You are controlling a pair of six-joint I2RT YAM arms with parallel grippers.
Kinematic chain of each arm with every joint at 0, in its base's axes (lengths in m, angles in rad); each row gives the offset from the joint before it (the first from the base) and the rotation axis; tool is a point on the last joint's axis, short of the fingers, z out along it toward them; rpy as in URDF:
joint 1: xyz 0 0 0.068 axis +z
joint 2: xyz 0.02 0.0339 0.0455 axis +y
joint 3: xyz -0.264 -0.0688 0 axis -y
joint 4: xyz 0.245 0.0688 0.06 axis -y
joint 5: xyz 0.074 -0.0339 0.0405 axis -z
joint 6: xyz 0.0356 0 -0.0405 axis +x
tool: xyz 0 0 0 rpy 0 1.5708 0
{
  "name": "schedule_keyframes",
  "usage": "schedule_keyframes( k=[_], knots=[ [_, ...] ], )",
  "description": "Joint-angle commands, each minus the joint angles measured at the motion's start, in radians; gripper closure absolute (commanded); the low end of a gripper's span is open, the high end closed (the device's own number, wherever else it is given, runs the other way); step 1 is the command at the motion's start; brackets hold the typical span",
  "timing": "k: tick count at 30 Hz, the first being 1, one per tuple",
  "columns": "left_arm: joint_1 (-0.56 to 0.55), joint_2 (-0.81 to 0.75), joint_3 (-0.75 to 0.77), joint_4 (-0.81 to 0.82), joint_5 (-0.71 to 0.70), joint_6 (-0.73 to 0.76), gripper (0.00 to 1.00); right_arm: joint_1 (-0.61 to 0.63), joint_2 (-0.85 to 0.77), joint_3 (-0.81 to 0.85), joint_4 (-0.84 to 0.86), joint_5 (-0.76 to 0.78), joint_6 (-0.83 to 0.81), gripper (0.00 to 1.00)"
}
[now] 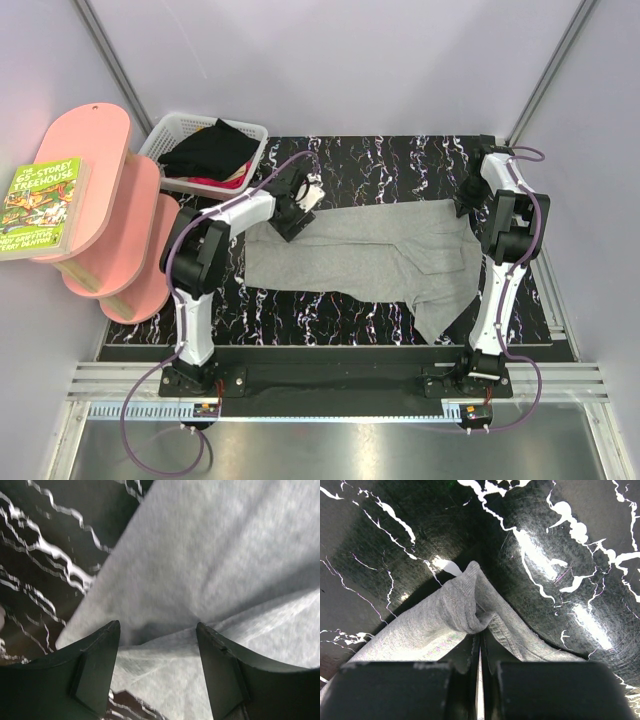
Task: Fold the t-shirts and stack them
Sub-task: Fold the flattened tshirt in 1/3 of the way
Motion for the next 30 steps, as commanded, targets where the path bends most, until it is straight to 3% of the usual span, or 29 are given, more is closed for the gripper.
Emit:
schedule_keyframes(
  k=[1, 21, 26, 30],
  knots=[
    [0.007, -0.103, -0.036, 0.008, -0.036, 0.021, 0.32, -0.003, -0.049, -0.003, 0.010, 0.023, -0.005, 0.96],
    [0.014, -0.276, -0.252, -0.006, -0.021, 0.015, 0.32, -0.017, -0.044, 0.001, 0.010, 0.020, -0.005, 0.96],
    [0.014, -0.307, -0.171, -0.035, -0.018, 0.012, 0.31, -0.017, -0.032, 0.023, 0.007, 0.017, -0.008, 0.96],
    [0.007, -0.232, -0.018, -0.091, 0.018, -0.012, 0.30, -0.017, -0.020, 0.090, -0.028, 0.011, -0.008, 0.96]
  ],
)
